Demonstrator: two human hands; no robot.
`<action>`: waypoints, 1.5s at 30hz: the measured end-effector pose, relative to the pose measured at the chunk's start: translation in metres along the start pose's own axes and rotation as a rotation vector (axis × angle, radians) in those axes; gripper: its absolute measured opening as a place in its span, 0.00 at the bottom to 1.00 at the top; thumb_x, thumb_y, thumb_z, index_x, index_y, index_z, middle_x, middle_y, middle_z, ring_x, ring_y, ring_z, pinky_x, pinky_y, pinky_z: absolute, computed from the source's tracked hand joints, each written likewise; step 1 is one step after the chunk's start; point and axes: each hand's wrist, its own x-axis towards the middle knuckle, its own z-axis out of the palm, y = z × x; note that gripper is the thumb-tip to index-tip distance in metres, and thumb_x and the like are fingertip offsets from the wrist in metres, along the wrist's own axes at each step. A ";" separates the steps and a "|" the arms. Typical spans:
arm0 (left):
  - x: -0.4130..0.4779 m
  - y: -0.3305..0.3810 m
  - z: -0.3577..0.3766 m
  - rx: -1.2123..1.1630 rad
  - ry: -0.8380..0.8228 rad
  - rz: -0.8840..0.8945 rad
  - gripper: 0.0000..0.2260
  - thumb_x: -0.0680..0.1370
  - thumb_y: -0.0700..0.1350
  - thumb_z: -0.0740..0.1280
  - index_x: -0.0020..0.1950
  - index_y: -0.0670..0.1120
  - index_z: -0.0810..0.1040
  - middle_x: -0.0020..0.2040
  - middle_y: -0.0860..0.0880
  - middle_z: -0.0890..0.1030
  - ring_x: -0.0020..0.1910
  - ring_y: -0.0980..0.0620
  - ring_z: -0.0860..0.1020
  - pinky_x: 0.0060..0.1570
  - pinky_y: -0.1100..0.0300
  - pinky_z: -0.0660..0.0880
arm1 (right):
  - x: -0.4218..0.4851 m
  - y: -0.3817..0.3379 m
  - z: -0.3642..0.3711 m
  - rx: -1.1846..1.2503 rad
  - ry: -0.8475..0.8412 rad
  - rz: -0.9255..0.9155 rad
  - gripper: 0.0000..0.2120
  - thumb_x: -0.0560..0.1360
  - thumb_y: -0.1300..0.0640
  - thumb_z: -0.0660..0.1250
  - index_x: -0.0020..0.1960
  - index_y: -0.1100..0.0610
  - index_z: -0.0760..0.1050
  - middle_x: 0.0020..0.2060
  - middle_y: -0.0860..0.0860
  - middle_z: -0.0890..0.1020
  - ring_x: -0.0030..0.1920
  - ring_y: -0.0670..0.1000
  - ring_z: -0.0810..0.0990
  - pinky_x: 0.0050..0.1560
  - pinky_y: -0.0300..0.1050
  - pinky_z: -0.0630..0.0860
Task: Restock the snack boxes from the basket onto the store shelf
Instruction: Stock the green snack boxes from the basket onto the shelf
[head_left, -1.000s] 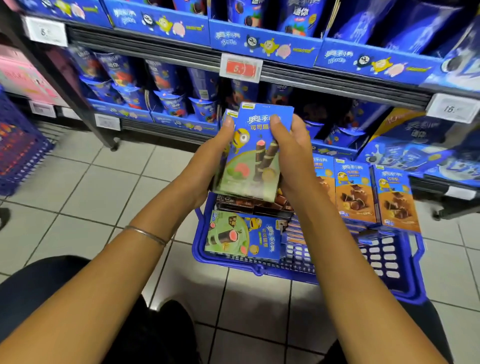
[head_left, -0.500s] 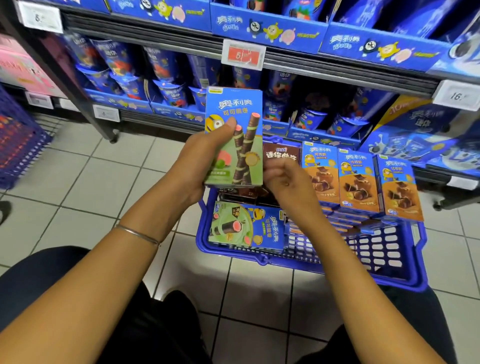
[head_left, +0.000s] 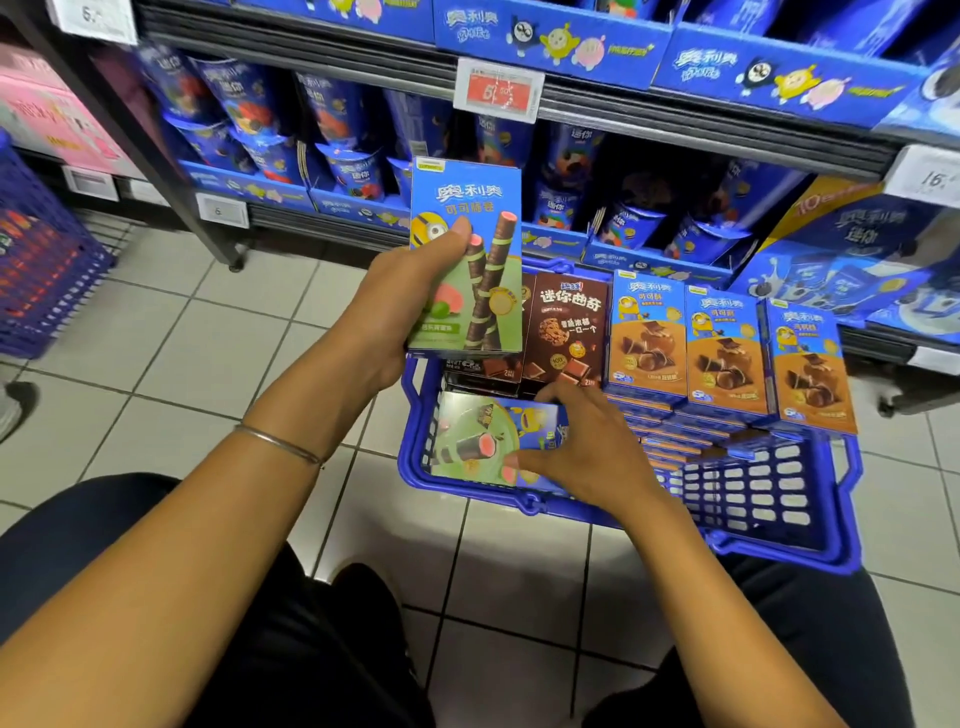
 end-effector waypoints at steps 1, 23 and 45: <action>0.000 0.001 -0.001 0.004 0.001 0.004 0.12 0.79 0.55 0.72 0.52 0.47 0.86 0.52 0.44 0.89 0.51 0.44 0.88 0.50 0.51 0.84 | -0.001 0.000 -0.003 0.040 0.018 -0.016 0.30 0.64 0.41 0.81 0.59 0.45 0.71 0.56 0.47 0.75 0.57 0.53 0.75 0.55 0.53 0.77; -0.002 -0.009 0.017 0.350 -0.133 0.153 0.24 0.81 0.65 0.64 0.58 0.46 0.85 0.53 0.48 0.89 0.53 0.47 0.87 0.57 0.47 0.82 | 0.021 -0.067 -0.111 0.875 0.275 -0.295 0.13 0.73 0.61 0.77 0.57 0.55 0.82 0.49 0.52 0.86 0.38 0.42 0.84 0.31 0.29 0.74; -0.008 -0.015 0.024 0.040 -0.259 0.009 0.20 0.76 0.56 0.71 0.62 0.44 0.85 0.60 0.38 0.85 0.59 0.35 0.84 0.64 0.38 0.79 | 0.043 -0.066 -0.072 1.111 0.636 0.084 0.18 0.77 0.39 0.63 0.53 0.53 0.77 0.50 0.49 0.82 0.50 0.48 0.80 0.51 0.50 0.78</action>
